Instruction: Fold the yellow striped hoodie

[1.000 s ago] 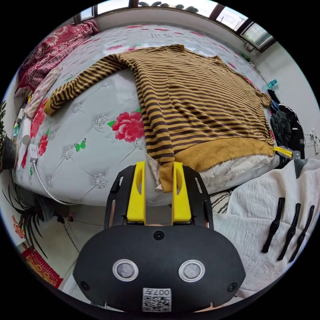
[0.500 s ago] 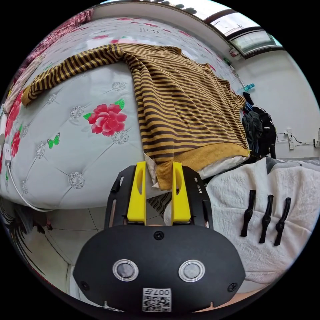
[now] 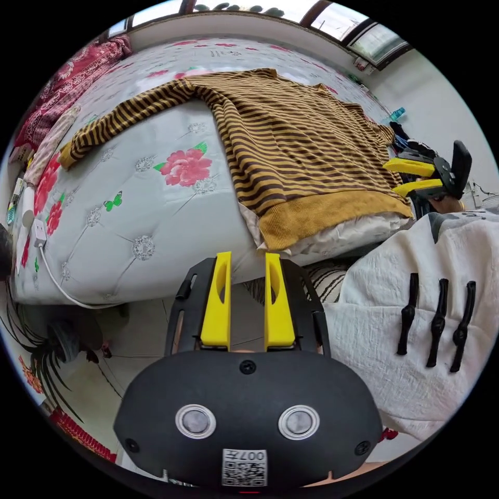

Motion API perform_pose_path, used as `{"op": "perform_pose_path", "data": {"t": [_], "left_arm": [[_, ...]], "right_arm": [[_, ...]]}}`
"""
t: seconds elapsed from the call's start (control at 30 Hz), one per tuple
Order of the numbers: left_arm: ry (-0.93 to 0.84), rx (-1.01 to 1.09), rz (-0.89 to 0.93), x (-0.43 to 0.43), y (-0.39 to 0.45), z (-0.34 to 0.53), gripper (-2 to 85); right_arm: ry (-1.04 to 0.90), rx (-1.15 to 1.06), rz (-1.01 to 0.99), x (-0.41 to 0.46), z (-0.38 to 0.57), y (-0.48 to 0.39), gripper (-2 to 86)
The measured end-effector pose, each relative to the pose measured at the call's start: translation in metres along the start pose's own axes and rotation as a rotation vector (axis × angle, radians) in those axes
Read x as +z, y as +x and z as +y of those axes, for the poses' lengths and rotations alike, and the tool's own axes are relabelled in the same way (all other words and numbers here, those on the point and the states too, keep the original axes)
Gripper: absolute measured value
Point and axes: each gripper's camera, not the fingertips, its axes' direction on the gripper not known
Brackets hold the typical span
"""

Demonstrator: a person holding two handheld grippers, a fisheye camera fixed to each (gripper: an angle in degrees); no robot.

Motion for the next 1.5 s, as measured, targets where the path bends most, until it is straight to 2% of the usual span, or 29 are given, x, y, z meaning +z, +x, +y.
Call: {"op": "perform_pose_path", "data": {"t": [0.1, 0.17, 0.27, 0.43, 0.57, 0.67, 0.9, 1.03, 1.13, 1.27, 1.37, 1.5], "left_arm": [[0.009, 0.053, -0.071, 0.010, 0.018, 0.005, 9.8], [0.035, 0.065, -0.112, 0.015, 0.027, 0.010, 9.9], [0.057, 0.093, -0.152, 0.019, 0.034, 0.018, 9.5], [0.081, 0.164, -0.236, 0.016, 0.054, 0.033, 9.7], [0.131, 0.214, -0.292, 0.017, 0.078, 0.036, 9.6], [0.142, 0.245, -0.348, 0.022, 0.093, 0.033, 9.9], [0.192, 0.302, -0.396, 0.020, 0.114, 0.026, 8.1], [0.201, 0.217, -0.393, 0.011, 0.098, 0.024, 0.0], [0.229, -0.003, -0.332, -0.012, 0.069, 0.040, -0.7], [0.221, -0.335, -0.074, -0.016, 0.022, 0.076, -0.5], [0.196, -0.363, -0.035, -0.017, 0.013, 0.088, 1.2], [0.137, -0.327, -0.036, -0.028, 0.004, 0.100, 7.0]], "right_arm": [[-0.017, -0.188, -0.100, 0.048, -0.046, -0.021, 8.2], [-0.098, -0.284, -0.130, 0.077, -0.060, -0.036, 7.0], [-0.153, -0.317, -0.008, 0.088, -0.054, -0.043, 3.4], [-0.023, -0.193, -0.021, 0.028, -0.035, -0.026, 0.3], [0.030, -0.057, -0.159, -0.004, -0.015, -0.003, -0.1], [0.049, -0.008, -0.191, -0.015, -0.010, 0.004, -0.1], [0.074, -0.015, -0.217, -0.040, -0.011, -0.008, -0.1], [0.109, 0.017, -0.249, -0.060, -0.012, -0.012, -0.1], [0.091, -0.007, -0.237, -0.064, -0.012, -0.020, -0.1], [-0.012, -0.066, -0.256, -0.037, -0.012, -0.039, 0.3], [-0.134, -0.120, -0.273, -0.009, -0.015, -0.056, 1.5], [-0.146, -0.169, -0.294, -0.015, -0.017, -0.075, 2.8]]}}
